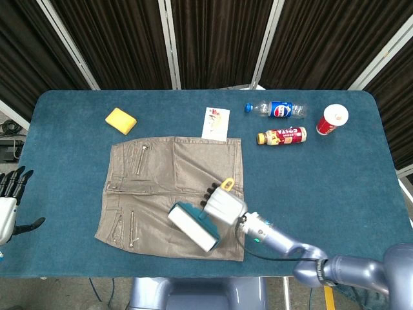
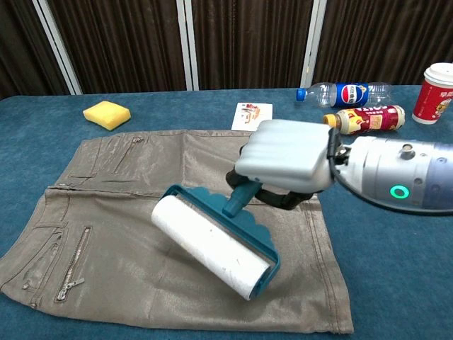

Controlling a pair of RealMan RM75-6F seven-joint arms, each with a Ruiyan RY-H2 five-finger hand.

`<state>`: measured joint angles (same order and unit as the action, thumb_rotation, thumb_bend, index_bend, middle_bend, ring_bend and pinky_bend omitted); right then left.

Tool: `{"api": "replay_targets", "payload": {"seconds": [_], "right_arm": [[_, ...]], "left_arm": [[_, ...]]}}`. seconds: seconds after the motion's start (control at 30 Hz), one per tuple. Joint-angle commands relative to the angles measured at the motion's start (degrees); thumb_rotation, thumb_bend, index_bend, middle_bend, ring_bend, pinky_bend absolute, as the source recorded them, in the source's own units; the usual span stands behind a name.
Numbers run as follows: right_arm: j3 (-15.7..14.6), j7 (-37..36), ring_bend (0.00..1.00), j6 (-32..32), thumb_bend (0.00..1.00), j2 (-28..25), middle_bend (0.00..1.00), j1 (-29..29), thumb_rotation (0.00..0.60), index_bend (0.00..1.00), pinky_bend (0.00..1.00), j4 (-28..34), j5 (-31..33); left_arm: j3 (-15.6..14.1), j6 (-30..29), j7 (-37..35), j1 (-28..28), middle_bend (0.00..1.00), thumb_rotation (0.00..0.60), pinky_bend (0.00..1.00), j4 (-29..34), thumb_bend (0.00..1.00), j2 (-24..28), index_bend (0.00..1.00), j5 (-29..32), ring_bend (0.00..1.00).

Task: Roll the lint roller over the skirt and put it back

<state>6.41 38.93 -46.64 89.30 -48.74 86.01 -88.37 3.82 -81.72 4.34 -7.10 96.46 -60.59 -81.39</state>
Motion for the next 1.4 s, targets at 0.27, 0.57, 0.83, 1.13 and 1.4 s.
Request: {"api": "replay_targets", "payload": {"seconds": [0.27, 0.57, 0.83, 1.13, 1.4], "right_arm": [[-0.09, 11.09, 0.39, 0.61, 0.92, 5.49, 0.5, 0.05, 0.6, 0.48, 0.41, -4.46, 8.11], [-0.77, 14.94, 0.39, -3.71, 0.92, 3.64, 0.5, 2.21, 0.6, 0.47, 0.42, -13.23, 9.73], [-1.11, 14.08, 0.39, -5.13, 0.92, 1.13, 0.5, 3.1, 0.6, 0.47, 0.42, -15.85, 10.04], [-2.07, 16.95, 0.39, -5.39, 0.92, 0.6, 0.5, 2.76, 0.6, 0.47, 0.42, -10.11, 9.68], [-2.62, 23.65, 0.4, -4.35, 0.92, 2.07, 0.5, 1.07, 0.6, 0.48, 0.43, -2.0, 10.12]], "left_arm": [[0.03, 0.6, -1.83, -0.1, 0.0, 0.6, 0.0, 0.04, 0.0, 0.92, 0.0, 0.16, 0.0], [0.0, 0.8, -1.58, -0.32, 0.0, 0.6, 0.0, 0.31, 0.0, 0.82, 0.0, 0.05, 0.0], [0.11, 1.64, -1.16, -0.82, 0.0, 0.6, 0.0, 0.51, 0.0, 0.59, 0.0, 0.49, 0.0], [-0.19, 1.23, -1.31, -0.71, 0.0, 0.6, 0.0, 0.95, 0.0, 0.79, 0.0, -0.29, 0.0], [-0.34, 0.77, -2.13, -0.49, 0.0, 0.6, 0.0, 1.18, 0.0, 1.31, 0.0, -0.81, 0.0]]}}
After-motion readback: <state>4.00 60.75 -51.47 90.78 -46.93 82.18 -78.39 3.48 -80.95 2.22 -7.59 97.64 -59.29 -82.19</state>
